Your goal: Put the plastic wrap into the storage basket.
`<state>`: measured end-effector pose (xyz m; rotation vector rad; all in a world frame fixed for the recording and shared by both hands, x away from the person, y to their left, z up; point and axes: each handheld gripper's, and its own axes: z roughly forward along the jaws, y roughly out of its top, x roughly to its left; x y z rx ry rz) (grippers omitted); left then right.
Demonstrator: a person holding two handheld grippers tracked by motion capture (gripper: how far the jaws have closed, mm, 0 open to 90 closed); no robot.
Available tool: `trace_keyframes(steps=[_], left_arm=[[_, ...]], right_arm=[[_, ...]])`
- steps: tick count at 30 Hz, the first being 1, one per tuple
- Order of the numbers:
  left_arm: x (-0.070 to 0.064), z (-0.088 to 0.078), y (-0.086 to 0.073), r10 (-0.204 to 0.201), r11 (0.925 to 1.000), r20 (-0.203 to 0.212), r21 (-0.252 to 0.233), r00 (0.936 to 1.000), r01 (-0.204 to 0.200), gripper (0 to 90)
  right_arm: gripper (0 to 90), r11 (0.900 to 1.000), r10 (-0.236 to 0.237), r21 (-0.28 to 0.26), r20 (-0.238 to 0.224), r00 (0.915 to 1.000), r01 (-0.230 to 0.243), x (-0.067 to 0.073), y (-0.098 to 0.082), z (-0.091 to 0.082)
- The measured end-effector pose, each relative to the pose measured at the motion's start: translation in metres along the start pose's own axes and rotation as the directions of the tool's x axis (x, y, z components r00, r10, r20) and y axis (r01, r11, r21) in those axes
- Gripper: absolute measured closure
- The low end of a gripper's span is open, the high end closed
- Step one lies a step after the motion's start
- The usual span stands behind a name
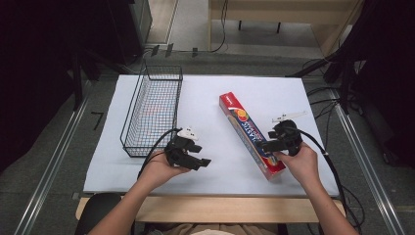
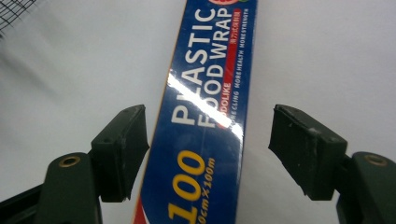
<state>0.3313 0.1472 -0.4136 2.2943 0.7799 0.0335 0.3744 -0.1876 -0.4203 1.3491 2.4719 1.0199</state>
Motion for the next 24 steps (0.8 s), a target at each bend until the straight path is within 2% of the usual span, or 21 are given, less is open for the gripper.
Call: trace_keyframes(steps=[2, 6, 8, 14, 16, 18, 21, 24], left_arm=[[0.000, -0.001, -0.001, 0.005, 1.0000, -0.001, 0.003, 1.0000, -0.005, 37.3], [0.000, -0.001, -0.003, -0.001, 1.0000, -0.002, 0.003, 1.0000, 0.001, 37.4], [0.000, -0.002, -0.003, 0.000, 1.0000, -0.001, 0.004, 1.0000, 0.000, 37.4], [0.000, -0.003, -0.006, -0.004, 1.0000, -0.005, 0.004, 1.0000, 0.004, 37.3], [0.000, -0.003, -0.007, -0.011, 0.9999, -0.010, 0.001, 0.9999, 0.011, 37.4], [0.000, -0.005, -0.008, -0.015, 0.9999, -0.011, 0.000, 0.9998, 0.015, 37.8], [0.000, -0.005, -0.009, -0.021, 0.9998, -0.016, 0.000, 0.9997, 0.021, 37.8], [0.000, -0.005, -0.010, -0.021, 0.9998, -0.017, 0.002, 0.9996, 0.021, 37.8]], right_arm=[[26.3, 1.000, -0.008, 0.013, 0.027, 0.9996, 0.008, 0.003, 0.006, 0.005], [21.2, 1.000, 0.002, 0.031, 0.028, 0.9996, -0.003, 0.004, 0.010, 0.013], [19.2, 0.997, -0.012, 0.077, 0.032, 0.9994, 0.009, 0.006, 0.012, 0.027], [19.0, 0.993, -0.070, 0.100, 0.066, 0.9953, 0.064, 0.012, 0.024, 0.041], [19.0, 0.992, -0.073, 0.108, 0.073, 0.9947, 0.065, 0.013, 0.026, 0.044], [19.0, 0.988, -0.061, 0.148, 0.084, 0.9946, 0.048, 0.011, 0.033, 0.053], [19.5, 0.987, -0.046, 0.160, 0.091, 0.9948, 0.031, 0.010, 0.037, 0.058], [22.4, 0.986, -0.053, 0.164, 0.084, 0.9950, 0.039, 0.008, 0.038, 0.062]])
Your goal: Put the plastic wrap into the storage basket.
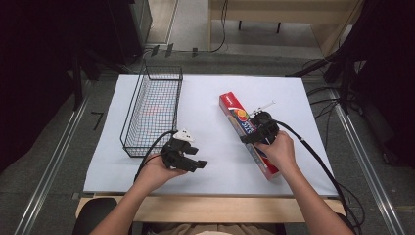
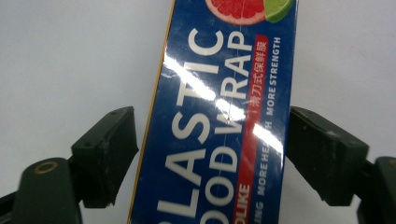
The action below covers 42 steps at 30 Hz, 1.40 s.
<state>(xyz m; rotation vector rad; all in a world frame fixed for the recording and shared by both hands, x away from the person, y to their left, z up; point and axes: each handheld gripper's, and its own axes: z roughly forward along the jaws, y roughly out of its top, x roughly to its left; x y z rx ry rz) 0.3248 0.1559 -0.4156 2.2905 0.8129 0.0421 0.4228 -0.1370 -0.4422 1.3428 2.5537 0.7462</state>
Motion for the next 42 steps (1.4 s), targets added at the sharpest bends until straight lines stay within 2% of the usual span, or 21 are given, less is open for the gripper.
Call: trace_keyframes(steps=[1, 4, 7, 11, 14, 16, 19, 21, 23, 24, 25, 28, 30, 31, 34, 36, 37, 38, 42], left_arm=[[0.000, 0.000, 0.000, 0.000, 1.0000, 0.000, 0.001, 1.0000, 0.000, 37.8], [0.000, -0.001, -0.001, -0.002, 1.0000, -0.003, 0.003, 1.0000, 0.002, 37.8], [0.000, -0.002, -0.002, -0.005, 1.0000, -0.004, -0.002, 1.0000, 0.005, 37.8], [0.000, -0.003, -0.003, -0.009, 1.0000, -0.006, -0.004, 0.9999, 0.009, 37.8], [0.000, -0.003, -0.004, -0.009, 1.0000, -0.007, -0.002, 0.9999, 0.009, 37.8], [0.000, -0.003, -0.003, -0.007, 1.0000, -0.007, -0.002, 0.9999, 0.007, 37.9], [-0.001, -0.002, -0.003, -0.002, 1.0000, -0.008, 0.000, 1.0000, 0.002, 37.9], [-0.002, -0.002, -0.003, 0.006, 1.0000, -0.011, -0.001, 0.9999, -0.006, 38.0], [-0.003, -0.003, -0.002, 0.010, 0.9999, -0.013, -0.003, 0.9999, -0.010, 38.1], [-0.003, -0.004, -0.003, 0.012, 0.9999, -0.013, -0.008, 0.9998, -0.012, 38.1], [-0.003, -0.005, -0.002, 0.013, 0.9999, -0.013, -0.009, 0.9998, -0.013, 38.1], [-0.002, -0.005, -0.003, 0.009, 0.9999, -0.012, -0.012, 0.9999, -0.009, 38.2], [-0.001, -0.005, -0.002, 0.011, 0.9999, -0.013, -0.006, 0.9999, -0.011, 38.2], [-0.001, -0.005, -0.002, 0.011, 0.9999, -0.013, -0.006, 0.9999, -0.011, 38.2], [-0.002, -0.006, -0.002, 0.011, 0.9998, -0.012, -0.016, 0.9999, -0.011, 38.0], [-0.002, -0.007, -0.002, 0.014, 0.9997, -0.009, -0.020, 0.9999, -0.014, 37.7], [-0.002, -0.007, -0.002, 0.015, 0.9997, -0.009, -0.020, 0.9999, -0.015, 37.7], [-0.002, -0.008, -0.002, 0.014, 0.9997, -0.006, -0.021, 0.9999, -0.014, 37.3], [-0.003, -0.010, -0.001, 0.032, 0.9992, -0.005, -0.022, 0.9995, -0.033, 36.7]], right_arm=[[24.0, 1.000, 0.004, 0.028, 0.006, 1.0000, -0.004, -0.001, 0.000, 0.003], [26.3, 0.999, 0.004, 0.043, -0.010, 0.9999, -0.003, -0.002, 0.000, 0.006], [26.7, 0.996, 0.004, 0.094, -0.013, 0.9999, -0.003, 0.000, -0.001, 0.010], [28.9, 0.993, 0.032, 0.113, -0.027, 0.9991, -0.029, -0.001, -0.003, 0.010], [30.2, 0.993, 0.017, 0.116, 0.001, 0.9999, -0.017, 0.003, -0.009, 0.005], [33.0, 0.993, 0.052, 0.111, -0.018, 0.9985, -0.050, 0.001, -0.016, 0.002], [34.5, 0.992, 0.057, 0.110, -0.020, 0.9982, -0.054, 0.000, -0.016, 0.002], [37.1, 0.993, 0.049, 0.111, -0.008, 0.9988, -0.048, 0.001, -0.015, 0.001], [40.4, 0.991, 0.067, 0.120, -0.007, 0.9977, -0.066, -0.001, -0.014, -0.003], [41.6, 0.990, 0.049, 0.135, 0.023, 0.9985, -0.051, -0.005, -0.016, -0.006], [41.8, 0.990, 0.029, 0.134, 0.039, 0.9988, -0.034, -0.007, -0.017, -0.006], [41.9, 0.991, 0.027, 0.132, 0.030, 0.9992, -0.031, -0.011, -0.018, -0.009], [42.0, 0.992, 0.055, 0.116, -0.011, 0.9984, -0.054, -0.018, -0.018, -0.014], [42.0, 0.992, 0.055, 0.116, -0.011, 0.9984, -0.054, -0.018, -0.018, -0.014], [42.1, 0.995, 0.032, 0.095, -0.012, 0.9994, -0.031, -0.019, -0.017, -0.021], [42.0, 0.999, 0.019, 0.042, -0.027, 0.9995, -0.018, -0.020, -0.017, -0.032], [42.0, 0.999, 0.019, 0.042, -0.027, 0.9995, -0.018, -0.020, -0.017, -0.032], [41.9, 1.000, 0.004, 0.019, -0.029, 0.9996, -0.004, -0.021, -0.017, -0.038], [41.9, 1.000, -0.023, 0.006, -0.035, 0.9991, 0.024, -0.022, -0.019, -0.044]])
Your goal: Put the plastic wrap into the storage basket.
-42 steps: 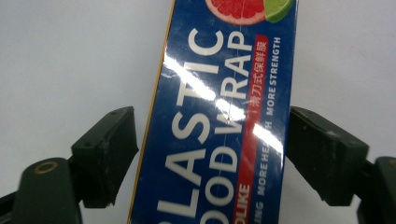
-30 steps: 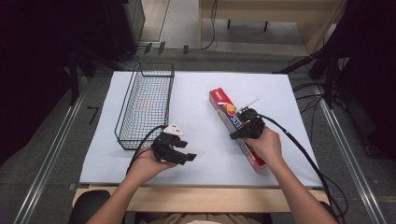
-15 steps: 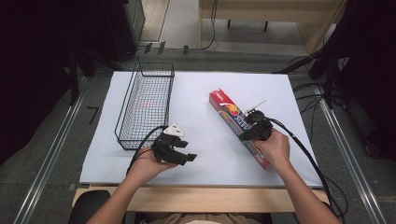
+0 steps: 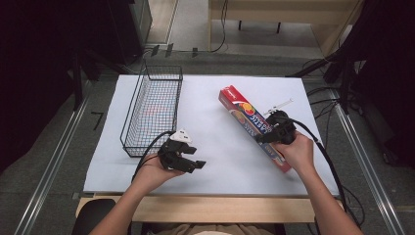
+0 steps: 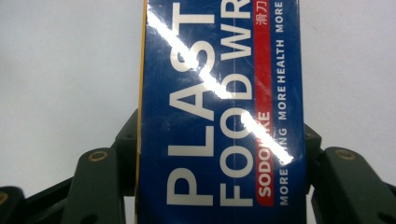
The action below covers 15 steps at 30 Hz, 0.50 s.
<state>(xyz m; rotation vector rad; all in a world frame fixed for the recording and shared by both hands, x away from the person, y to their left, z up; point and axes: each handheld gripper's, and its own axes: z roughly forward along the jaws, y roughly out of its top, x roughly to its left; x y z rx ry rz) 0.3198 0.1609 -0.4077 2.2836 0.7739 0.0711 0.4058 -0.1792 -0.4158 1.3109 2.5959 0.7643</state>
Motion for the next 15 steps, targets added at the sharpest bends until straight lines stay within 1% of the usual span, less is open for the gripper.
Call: trace_keyframes(steps=[1, 2, 3, 4, 5, 6, 7, 8, 9, 10, 11, 13, 14, 15], left_arm=[[0.000, -0.001, 0.000, 0.007, 1.0000, -0.002, -0.002, 1.0000, -0.007, 36.4], [-0.001, -0.002, 0.001, 0.009, 0.9999, 0.000, -0.007, 1.0000, -0.009, 36.4], [-0.001, -0.004, 0.002, 0.022, 0.9997, 0.003, -0.010, 0.9998, -0.022, 35.8], [-0.001, -0.004, 0.002, 0.022, 0.9997, 0.003, -0.010, 0.9998, -0.022, 35.7], [-0.001, -0.004, 0.002, 0.025, 0.9997, 0.001, -0.007, 0.9997, -0.025, 35.7], [0.000, -0.004, 0.002, 0.031, 0.9995, 0.001, -0.005, 0.9995, -0.031, 35.4], [0.000, -0.003, 0.002, 0.038, 0.9992, -0.004, -0.009, 0.9993, -0.038, 35.4], [0.000, -0.003, 0.002, 0.038, 0.9992, -0.004, -0.009, 0.9993, -0.038, 35.4], [0.001, -0.003, 0.003, 0.037, 0.9993, -0.002, -0.007, 0.9993, -0.037, 35.4], [0.001, -0.003, 0.003, 0.037, 0.9993, -0.005, -0.002, 0.9993, -0.037, 35.4], [0.002, -0.004, 0.004, 0.046, 0.9989, -0.012, 0.009, 0.9989, -0.046, 35.5], [0.002, -0.004, 0.005, 0.053, 0.9986, -0.009, 0.004, 0.9985, -0.053, 35.4], [0.002, -0.005, 0.006, 0.065, 0.9979, -0.009, 0.003, 0.9979, -0.065, 35.5], [0.002, -0.005, 0.006, 0.065, 0.9979, -0.009, 0.003, 0.9979, -0.065, 35.7]], right_arm=[[41.9, 1.000, -0.026, 0.002, 0.002, 0.9997, 0.026, 0.001, -0.003, -0.003], [41.9, 1.000, -0.026, 0.002, 0.002, 0.9997, 0.026, 0.001, -0.003, -0.003], [41.9, 0.999, -0.041, 0.005, -0.020, 0.9990, 0.041, 0.003, -0.005, -0.005], [41.9, 0.999, -0.041, 0.005, -0.020, 0.9990, 0.041, 0.003, -0.005, -0.005], [41.9, 0.998, -0.054, 0.006, -0.030, 0.9981, 0.055, 0.003, -0.007, -0.006], [41.9, 0.997, -0.077, 0.013, -0.046, 0.9960, 0.077, 0.006, -0.008, -0.008], [42.0, 0.995, -0.095, 0.020, -0.052, 0.9941, 0.096, 0.007, -0.009, -0.009], [42.0, 0.995, -0.095, 0.020, -0.052, 0.9941, 0.096, 0.007, -0.009, -0.009], [42.2, 0.992, -0.115, 0.039, -0.065, 0.9912, 0.118, 0.011, -0.012, -0.010], [42.2, 0.992, -0.115, 0.039, -0.065, 0.9912, 0.118, 0.011, -0.012, -0.010], [42.2, 0.991, -0.125, 0.046, -0.068, 0.9898, 0.128, 0.013, -0.014, -0.010], [42.2, 0.986, -0.154, 0.047, -0.075, 0.9852, 0.158, 0.018, -0.017, -0.012], [42.2, 0.984, -0.169, 0.047, -0.093, 0.9812, 0.174, 0.021, -0.021, -0.014], [42.2, 0.984, -0.169, 0.047, -0.093, 0.9812, 0.174, 0.021, -0.021, -0.014]])
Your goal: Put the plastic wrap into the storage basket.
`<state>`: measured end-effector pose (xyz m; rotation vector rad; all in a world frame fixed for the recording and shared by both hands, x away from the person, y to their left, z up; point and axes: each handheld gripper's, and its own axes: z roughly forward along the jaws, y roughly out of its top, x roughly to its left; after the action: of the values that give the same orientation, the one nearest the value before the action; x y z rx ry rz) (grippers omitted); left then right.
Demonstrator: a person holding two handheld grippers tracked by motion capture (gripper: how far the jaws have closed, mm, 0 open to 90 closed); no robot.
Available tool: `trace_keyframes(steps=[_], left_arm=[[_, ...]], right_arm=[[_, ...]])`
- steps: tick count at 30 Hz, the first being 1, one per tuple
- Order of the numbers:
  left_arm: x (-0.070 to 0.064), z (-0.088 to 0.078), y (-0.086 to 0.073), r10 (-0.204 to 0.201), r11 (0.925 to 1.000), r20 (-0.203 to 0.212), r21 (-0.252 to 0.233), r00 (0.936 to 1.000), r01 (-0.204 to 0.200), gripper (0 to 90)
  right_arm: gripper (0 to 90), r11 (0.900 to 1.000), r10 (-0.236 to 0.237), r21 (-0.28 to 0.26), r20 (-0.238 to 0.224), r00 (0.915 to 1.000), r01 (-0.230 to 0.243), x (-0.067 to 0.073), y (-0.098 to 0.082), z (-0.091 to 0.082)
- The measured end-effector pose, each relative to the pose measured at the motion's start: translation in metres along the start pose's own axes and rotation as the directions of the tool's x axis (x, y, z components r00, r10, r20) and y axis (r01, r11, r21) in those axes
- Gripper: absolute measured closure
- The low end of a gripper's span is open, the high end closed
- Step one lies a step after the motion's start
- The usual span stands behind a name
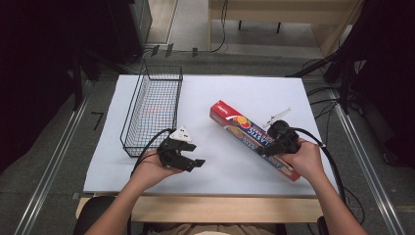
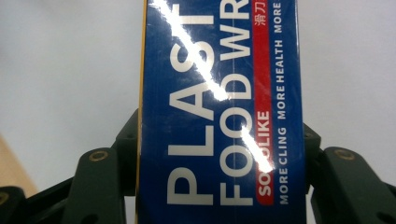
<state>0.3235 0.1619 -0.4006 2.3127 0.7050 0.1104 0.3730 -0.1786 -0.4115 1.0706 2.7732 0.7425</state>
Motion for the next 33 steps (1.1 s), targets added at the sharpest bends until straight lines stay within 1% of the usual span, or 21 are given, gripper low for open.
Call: trace_keyframes(steps=[1, 2, 4, 6, 7, 8, 9, 10, 11, 13, 15, 17, 19, 20, 21, 23, 25, 27, 29, 31, 33], left_arm=[[0.000, -0.001, 0.001, 0.004, 1.0000, 0.003, 0.005, 1.0000, -0.004, 35.7], [-0.001, -0.001, 0.001, 0.009, 1.0000, 0.005, -0.001, 0.9999, -0.009, 37.2], [-0.006, -0.005, 0.006, 0.064, 0.9979, 0.017, -0.015, 0.9978, -0.064, 37.3], [-0.007, -0.006, 0.007, 0.076, 0.9970, 0.012, -0.015, 0.9970, -0.076, 37.2], [-0.008, -0.007, 0.009, 0.086, 0.9963, 0.016, -0.010, 0.9962, -0.086, 36.3], [-0.009, -0.007, 0.010, 0.087, 0.9962, 0.018, -0.009, 0.9961, -0.087, 36.3], [-0.008, -0.007, 0.011, 0.094, 0.9955, 0.020, -0.010, 0.9953, -0.094, 34.8], [-0.008, -0.008, 0.011, 0.096, 0.9954, 0.028, -0.006, 0.9950, -0.096, 34.8], [-0.008, -0.008, 0.011, 0.098, 0.9952, 0.042, -0.004, 0.9943, -0.098, 33.2], [-0.008, -0.010, 0.011, 0.123, 0.9923, 0.068, -0.004, 0.9900, -0.123, 32.1], [-0.008, -0.013, 0.012, 0.154, 0.9881, 0.072, -0.024, 0.9855, -0.152, 27.6], [-0.007, -0.017, 0.014, 0.151, 0.9884, 0.072, -0.027, 0.9859, -0.150, 25.7], [-0.006, -0.019, 0.016, 0.135, 0.9909, 0.073, -0.018, 0.9882, -0.134, 23.4], [-0.005, -0.020, 0.017, 0.137, 0.9905, 0.085, -0.013, 0.9868, -0.137, 21.7], [-0.004, -0.020, 0.017, 0.144, 0.9896, 0.103, -0.014, 0.9842, -0.143, 21.7], [-0.004, -0.022, 0.017, 0.151, 0.9885, 0.108, -0.024, 0.9826, -0.149, 19.8], [-0.005, -0.022, 0.018, 0.152, 0.9883, 0.110, -0.021, 0.9823, -0.151, 19.7], [-0.006, -0.023, 0.020, 0.161, 0.9869, 0.112, -0.014, 0.9805, -0.161, 19.6], [-0.007, -0.023, 0.022, 0.164, 0.9863, 0.110, -0.001, 0.9803, -0.165, 19.7], [-0.007, -0.022, 0.023, 0.176, 0.9840, 0.113, 0.008, 0.9780, -0.178, 20.7], [-0.008, -0.022, 0.025, 0.205, 0.9774, 0.107, 0.030, 0.9729, -0.209, 21.2]], right_arm=[[42.1, 1.000, -0.012, -0.002, -0.008, 0.9999, 0.012, 0.002, -0.002, -0.001], [42.1, 0.999, -0.048, -0.008, -0.022, 0.9986, 0.048, 0.006, -0.007, -0.003], [42.1, 0.998, -0.070, -0.002, -0.045, 0.9965, 0.070, 0.008, -0.013, -0.004], [42.1, 0.997, -0.077, 0.005, -0.050, 0.9958, 0.077, 0.008, -0.014, -0.004], [42.1, 0.994, -0.110, 0.015, -0.040, 0.9931, 0.111, 0.012, -0.018, -0.003], [42.1, 0.994, -0.110, 0.015, -0.040, 0.9931, 0.111, 0.012, -0.018, -0.003], [42.0, 0.991, -0.132, 0.018, -0.054, 0.9898, 0.133, 0.015, -0.019, -0.003], [42.0, 0.991, -0.132, 0.018, -0.054, 0.9898, 0.133, 0.015, -0.019, -0.003], [42.0, 0.988, -0.150, 0.018, -0.070, 0.9862, 0.151, 0.018, -0.019, -0.003], [42.0, 0.987, -0.158, 0.019, -0.077, 0.9845, 0.160, 0.020, -0.019, -0.003], [42.1, 0.976, -0.218, 0.014, -0.064, 0.9738, 0.219, 0.025, -0.021, -0.004], [42.1, 0.968, -0.247, 0.015, -0.077, 0.9659, 0.249, 0.026, -0.022, -0.004], [42.1, 0.964, -0.263, 0.020, -0.097, 0.9598, 0.267, 0.028, -0.023, -0.002], [42.1, 0.960, -0.274, 0.026, -0.113, 0.9551, 0.279, 0.029, -0.024, -0.002], [42.1, 0.960, -0.274, 0.026, -0.113, 0.9551, 0.279, 0.029, -0.024, -0.002], [42.1, 0.951, -0.301, 0.036, -0.139, 0.9436, 0.308, 0.035, -0.024, 0.000], [42.1, 0.949, -0.304, 0.039, -0.146, 0.9415, 0.312, 0.037, -0.024, 0.000], [42.0, 0.940, -0.334, 0.023, -0.150, 0.9305, 0.341, 0.041, -0.023, 0.001], [42.0, 0.940, -0.335, 0.018, -0.159, 0.9289, 0.341, 0.042, -0.023, 0.000], [42.0, 0.938, -0.341, 0.010, -0.175, 0.9237, 0.348, 0.045, -0.022, 0.000], [42.0, 0.936, -0.345, 0.015, -0.177, 0.9219, 0.353, 0.046, -0.022, 0.001]])
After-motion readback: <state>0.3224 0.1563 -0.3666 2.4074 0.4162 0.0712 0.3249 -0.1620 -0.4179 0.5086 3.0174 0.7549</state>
